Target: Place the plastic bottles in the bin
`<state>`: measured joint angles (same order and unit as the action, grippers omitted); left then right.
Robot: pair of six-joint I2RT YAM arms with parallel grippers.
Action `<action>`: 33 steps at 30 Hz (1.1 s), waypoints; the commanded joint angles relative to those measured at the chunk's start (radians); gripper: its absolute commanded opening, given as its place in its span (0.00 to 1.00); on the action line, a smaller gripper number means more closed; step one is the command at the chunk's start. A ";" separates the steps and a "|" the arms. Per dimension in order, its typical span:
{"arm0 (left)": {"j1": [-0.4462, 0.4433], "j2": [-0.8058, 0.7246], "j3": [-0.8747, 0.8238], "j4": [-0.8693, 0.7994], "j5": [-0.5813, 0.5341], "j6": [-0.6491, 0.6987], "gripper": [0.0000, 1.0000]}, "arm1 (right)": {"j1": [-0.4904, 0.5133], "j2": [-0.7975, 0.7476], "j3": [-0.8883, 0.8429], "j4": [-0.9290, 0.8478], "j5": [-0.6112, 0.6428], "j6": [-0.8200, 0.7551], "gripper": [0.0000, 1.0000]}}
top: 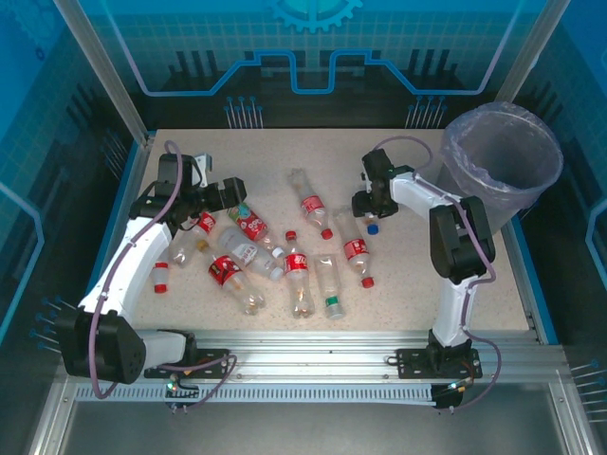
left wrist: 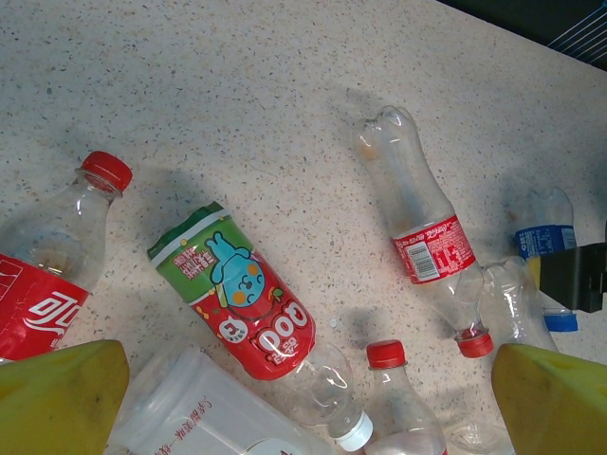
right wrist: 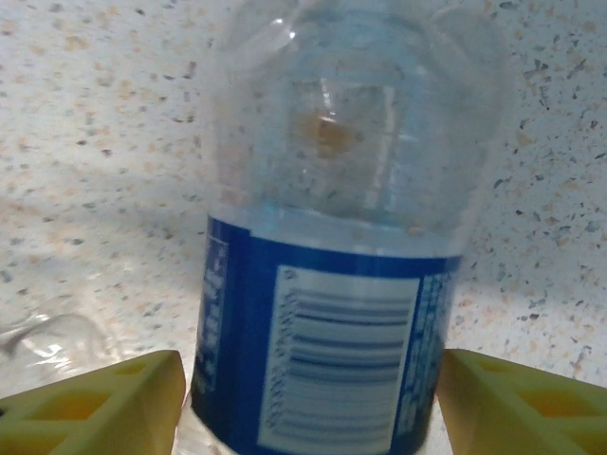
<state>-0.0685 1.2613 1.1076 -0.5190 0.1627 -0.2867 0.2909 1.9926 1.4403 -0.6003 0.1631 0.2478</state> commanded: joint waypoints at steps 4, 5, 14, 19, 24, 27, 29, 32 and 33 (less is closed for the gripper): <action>-0.008 0.008 0.015 -0.025 0.015 0.021 0.99 | -0.024 0.032 0.016 0.007 -0.040 0.023 0.69; -0.007 0.008 0.018 -0.027 0.016 0.022 0.99 | -0.021 0.014 0.001 0.018 -0.044 0.029 0.66; -0.008 0.011 0.021 -0.032 0.017 0.029 0.99 | -0.020 -0.117 0.013 -0.035 -0.024 -0.019 0.59; -0.008 0.014 0.021 -0.036 0.016 0.036 0.99 | -0.012 -0.262 0.046 -0.126 -0.002 -0.074 0.57; -0.008 0.018 0.022 -0.036 0.022 0.036 0.99 | -0.018 -0.403 0.129 -0.224 0.039 -0.116 0.51; -0.008 0.018 0.023 -0.035 0.026 0.034 0.99 | -0.048 -0.471 0.194 -0.260 0.059 -0.136 0.45; -0.008 0.016 0.023 -0.035 0.027 0.032 0.99 | -0.086 -0.508 0.229 -0.272 0.042 -0.143 0.38; -0.008 0.011 0.021 -0.032 0.022 0.031 0.99 | -0.155 -0.545 0.277 -0.292 0.021 -0.174 0.25; -0.008 0.011 0.020 -0.030 0.018 0.031 0.99 | -0.169 -0.556 0.285 -0.295 0.042 -0.189 0.16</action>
<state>-0.0685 1.2716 1.1076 -0.5369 0.1638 -0.2787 0.1631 1.4616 1.6913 -0.8295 0.1837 0.1093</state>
